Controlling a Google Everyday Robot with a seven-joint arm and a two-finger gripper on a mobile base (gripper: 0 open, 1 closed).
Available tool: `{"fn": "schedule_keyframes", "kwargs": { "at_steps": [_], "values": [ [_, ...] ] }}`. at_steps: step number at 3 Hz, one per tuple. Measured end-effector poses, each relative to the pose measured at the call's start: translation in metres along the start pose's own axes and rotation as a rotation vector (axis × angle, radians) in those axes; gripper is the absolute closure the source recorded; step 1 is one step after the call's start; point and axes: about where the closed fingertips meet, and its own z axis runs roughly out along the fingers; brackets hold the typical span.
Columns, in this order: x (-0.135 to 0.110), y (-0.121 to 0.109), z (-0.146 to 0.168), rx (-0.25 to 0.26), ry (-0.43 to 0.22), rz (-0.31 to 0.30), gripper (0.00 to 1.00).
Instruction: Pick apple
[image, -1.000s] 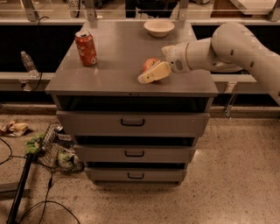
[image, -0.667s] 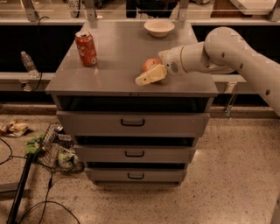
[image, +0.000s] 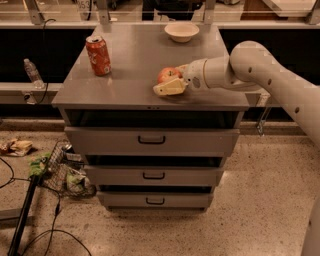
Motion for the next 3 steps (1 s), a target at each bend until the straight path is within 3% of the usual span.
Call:
{"fn": "schedule_keyframes", "kwargs": {
  "at_steps": [1, 2, 3],
  "values": [
    [-0.012, 0.005, -0.005, -0.011, -0.073, -0.023, 0.64],
    [-0.049, 0.029, -0.040, -0.024, -0.173, -0.082, 0.87],
    [-0.086, 0.053, -0.092, -0.017, -0.258, -0.144, 1.00]
  ]
}}
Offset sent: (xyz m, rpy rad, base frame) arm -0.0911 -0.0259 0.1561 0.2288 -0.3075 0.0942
